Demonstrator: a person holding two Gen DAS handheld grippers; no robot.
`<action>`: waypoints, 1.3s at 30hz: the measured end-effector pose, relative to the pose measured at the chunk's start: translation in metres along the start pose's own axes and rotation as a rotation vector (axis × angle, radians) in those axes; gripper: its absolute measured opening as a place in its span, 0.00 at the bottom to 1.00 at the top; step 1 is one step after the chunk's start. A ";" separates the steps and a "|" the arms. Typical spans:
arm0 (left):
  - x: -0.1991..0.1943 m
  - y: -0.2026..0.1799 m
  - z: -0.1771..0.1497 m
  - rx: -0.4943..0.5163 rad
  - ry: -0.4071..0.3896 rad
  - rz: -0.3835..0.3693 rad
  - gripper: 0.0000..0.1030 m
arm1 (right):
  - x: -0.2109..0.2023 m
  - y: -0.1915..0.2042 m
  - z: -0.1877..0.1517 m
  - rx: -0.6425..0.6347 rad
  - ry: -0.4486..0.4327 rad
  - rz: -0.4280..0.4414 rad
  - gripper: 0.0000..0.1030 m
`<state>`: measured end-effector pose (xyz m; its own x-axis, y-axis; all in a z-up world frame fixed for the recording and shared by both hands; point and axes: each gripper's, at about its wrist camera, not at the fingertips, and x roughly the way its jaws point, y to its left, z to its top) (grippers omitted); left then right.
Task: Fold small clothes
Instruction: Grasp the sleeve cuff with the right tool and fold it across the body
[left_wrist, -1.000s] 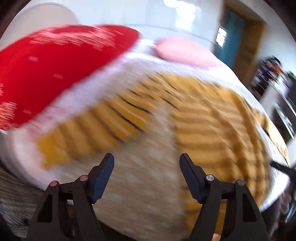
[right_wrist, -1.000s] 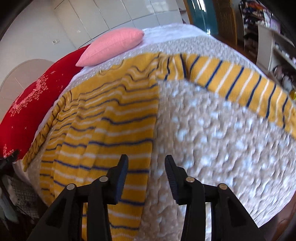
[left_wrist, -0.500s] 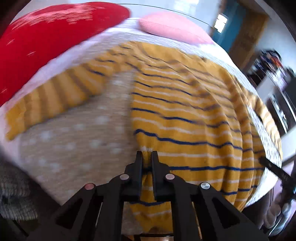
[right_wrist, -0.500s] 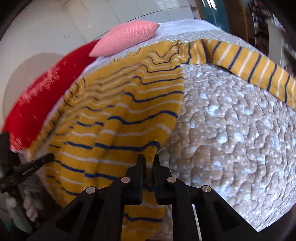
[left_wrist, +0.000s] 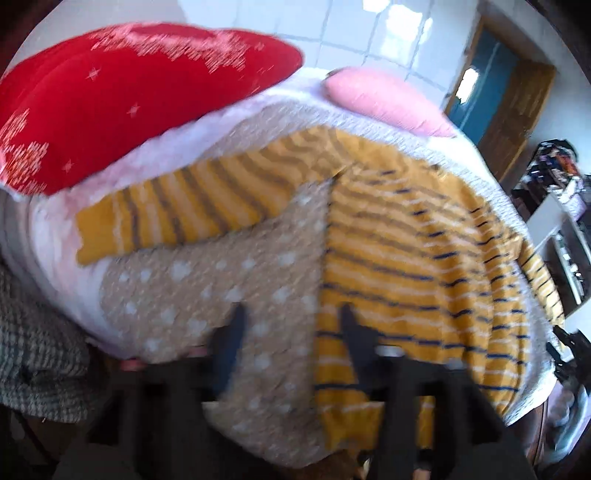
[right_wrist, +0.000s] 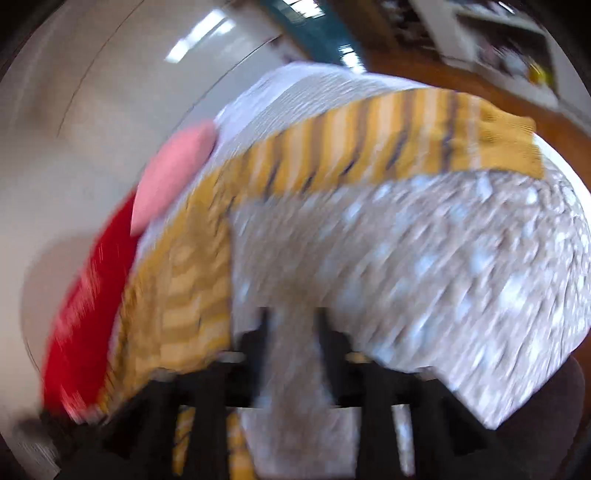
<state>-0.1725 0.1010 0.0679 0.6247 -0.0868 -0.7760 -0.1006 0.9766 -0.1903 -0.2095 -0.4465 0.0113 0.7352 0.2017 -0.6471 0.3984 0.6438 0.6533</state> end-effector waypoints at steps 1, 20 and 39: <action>0.001 -0.006 0.003 0.013 -0.007 -0.015 0.57 | 0.002 -0.014 0.011 0.070 -0.026 0.005 0.51; 0.027 -0.069 0.035 0.150 -0.031 -0.085 0.57 | -0.034 -0.018 0.178 0.170 -0.390 -0.223 0.05; 0.010 0.041 0.036 -0.052 -0.119 -0.003 0.62 | 0.232 0.363 -0.004 -0.641 0.200 0.129 0.06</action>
<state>-0.1423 0.1476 0.0740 0.7121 -0.0624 -0.6993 -0.1367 0.9646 -0.2253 0.1032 -0.1633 0.0964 0.6150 0.3986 -0.6804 -0.1339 0.9031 0.4081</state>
